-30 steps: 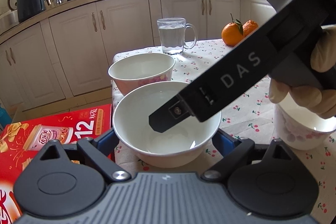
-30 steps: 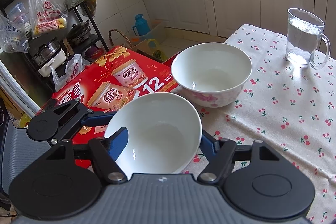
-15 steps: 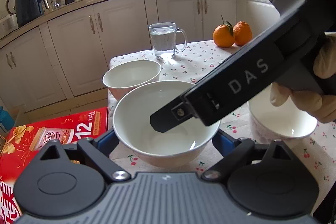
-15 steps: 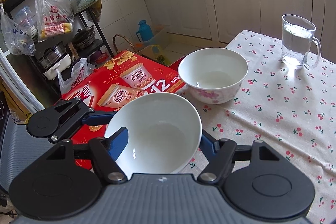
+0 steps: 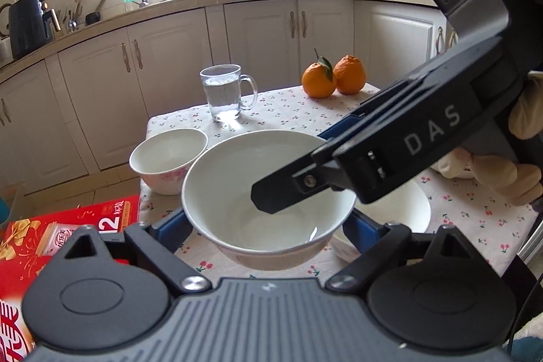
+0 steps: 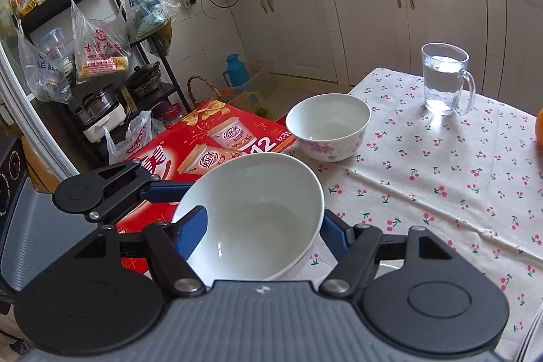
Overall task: Organize plates and bowls
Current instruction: 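Carry the held bowl to the stacked bowls and lower it in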
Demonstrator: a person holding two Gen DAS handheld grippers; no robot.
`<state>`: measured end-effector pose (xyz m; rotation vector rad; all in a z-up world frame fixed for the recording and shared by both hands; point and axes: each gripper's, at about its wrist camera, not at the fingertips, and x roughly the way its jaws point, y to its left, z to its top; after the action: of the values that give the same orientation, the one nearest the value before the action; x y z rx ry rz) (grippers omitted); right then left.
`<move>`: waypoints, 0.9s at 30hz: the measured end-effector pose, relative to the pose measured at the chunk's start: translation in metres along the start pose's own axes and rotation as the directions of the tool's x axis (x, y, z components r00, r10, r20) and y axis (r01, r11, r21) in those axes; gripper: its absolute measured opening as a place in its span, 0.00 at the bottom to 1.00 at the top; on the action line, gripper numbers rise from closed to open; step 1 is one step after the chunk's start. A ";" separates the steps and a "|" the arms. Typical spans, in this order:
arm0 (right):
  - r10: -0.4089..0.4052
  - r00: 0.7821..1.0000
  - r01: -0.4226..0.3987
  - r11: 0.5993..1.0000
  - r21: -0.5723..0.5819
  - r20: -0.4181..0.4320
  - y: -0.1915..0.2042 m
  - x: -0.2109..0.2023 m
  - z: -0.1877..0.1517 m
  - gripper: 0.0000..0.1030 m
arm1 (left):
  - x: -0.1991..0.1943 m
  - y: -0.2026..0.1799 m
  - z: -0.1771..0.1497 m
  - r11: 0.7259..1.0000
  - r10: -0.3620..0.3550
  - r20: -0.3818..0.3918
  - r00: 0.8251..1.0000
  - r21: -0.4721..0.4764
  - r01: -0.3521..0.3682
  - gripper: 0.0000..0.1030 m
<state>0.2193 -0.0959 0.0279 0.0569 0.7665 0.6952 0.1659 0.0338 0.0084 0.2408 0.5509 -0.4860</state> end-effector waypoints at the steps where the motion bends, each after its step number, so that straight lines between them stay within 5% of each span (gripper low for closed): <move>1: -0.008 1.000 0.008 1.000 -0.002 0.003 -0.001 -0.006 -0.002 0.75 | 0.000 -0.003 0.001 1.000 -0.010 0.002 1.000 0.001 0.010 0.91; 14: -0.104 0.994 0.103 0.993 0.065 0.017 -0.033 -0.053 -0.035 0.75 | 0.025 -0.047 0.010 0.992 -0.126 -0.029 0.992 0.015 0.127 0.91; 27: -0.113 0.993 0.115 0.988 0.108 -0.017 -0.055 -0.051 -0.054 0.75 | 0.045 -0.061 0.007 0.989 -0.146 -0.091 0.985 0.012 0.148 0.91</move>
<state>0.1881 -0.1797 0.0039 0.1073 0.8117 0.5453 0.1724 -0.0380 -0.0161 0.2414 0.6549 -0.6262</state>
